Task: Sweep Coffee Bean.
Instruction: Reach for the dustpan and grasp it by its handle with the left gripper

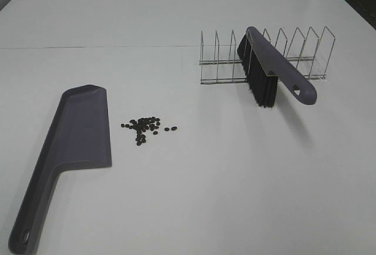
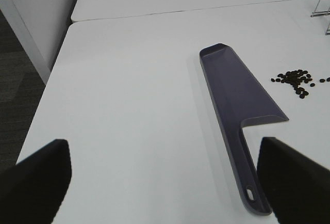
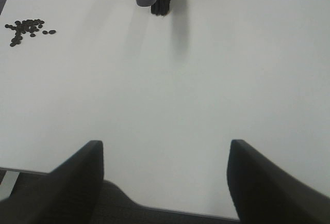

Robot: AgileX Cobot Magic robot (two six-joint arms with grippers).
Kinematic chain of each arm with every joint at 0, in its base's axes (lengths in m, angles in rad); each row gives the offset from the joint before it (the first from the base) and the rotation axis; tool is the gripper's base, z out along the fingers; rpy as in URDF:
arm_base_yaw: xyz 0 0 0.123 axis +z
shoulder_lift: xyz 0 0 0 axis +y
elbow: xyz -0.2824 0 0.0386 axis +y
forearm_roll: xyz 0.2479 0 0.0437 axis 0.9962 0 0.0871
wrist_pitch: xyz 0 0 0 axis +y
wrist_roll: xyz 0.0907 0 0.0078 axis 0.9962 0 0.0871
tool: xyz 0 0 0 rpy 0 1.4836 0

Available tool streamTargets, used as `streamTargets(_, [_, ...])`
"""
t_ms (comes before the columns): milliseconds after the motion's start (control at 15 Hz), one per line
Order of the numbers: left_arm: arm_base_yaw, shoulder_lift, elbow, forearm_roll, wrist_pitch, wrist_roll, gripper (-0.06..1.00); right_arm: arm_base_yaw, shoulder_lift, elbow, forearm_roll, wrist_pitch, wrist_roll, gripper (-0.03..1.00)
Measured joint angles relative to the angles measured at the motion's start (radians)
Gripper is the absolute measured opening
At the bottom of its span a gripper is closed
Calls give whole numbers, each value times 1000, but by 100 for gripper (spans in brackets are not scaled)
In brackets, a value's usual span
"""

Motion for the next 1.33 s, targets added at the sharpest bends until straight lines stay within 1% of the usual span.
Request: streamTargets(1333, [0, 0, 0, 0, 0, 0, 89, 0, 0, 0, 0, 0, 0, 65])
